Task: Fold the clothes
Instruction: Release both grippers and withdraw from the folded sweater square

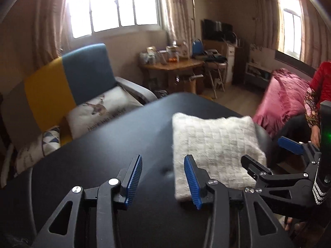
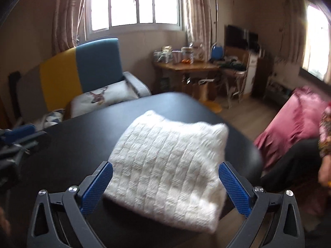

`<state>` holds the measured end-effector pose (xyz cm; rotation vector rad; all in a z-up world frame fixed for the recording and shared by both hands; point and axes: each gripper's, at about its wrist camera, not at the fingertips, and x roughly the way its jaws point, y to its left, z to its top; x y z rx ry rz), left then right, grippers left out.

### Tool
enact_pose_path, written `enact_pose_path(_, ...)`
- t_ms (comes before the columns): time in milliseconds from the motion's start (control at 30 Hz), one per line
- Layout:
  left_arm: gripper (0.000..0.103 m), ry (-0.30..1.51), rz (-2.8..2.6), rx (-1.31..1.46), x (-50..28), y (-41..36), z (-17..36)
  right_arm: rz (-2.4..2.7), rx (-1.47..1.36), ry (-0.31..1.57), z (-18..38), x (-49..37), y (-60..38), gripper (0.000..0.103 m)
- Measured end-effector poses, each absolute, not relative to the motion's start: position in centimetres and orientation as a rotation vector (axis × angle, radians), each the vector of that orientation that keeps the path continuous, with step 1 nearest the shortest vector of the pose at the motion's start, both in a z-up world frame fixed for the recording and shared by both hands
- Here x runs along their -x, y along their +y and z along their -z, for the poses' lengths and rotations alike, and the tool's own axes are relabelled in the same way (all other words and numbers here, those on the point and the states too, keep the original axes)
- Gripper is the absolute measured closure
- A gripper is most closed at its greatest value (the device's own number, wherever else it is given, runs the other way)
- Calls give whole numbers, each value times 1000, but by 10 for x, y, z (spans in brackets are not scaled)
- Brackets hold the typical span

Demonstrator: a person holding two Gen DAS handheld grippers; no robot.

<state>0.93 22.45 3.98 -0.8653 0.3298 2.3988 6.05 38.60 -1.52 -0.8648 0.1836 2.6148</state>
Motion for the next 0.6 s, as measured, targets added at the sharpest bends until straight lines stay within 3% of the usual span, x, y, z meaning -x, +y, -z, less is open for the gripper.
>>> enact_pose_path(600,60,191,-2225,1014,-8,228,-35,-2676,983,233,34,-52,378,0)
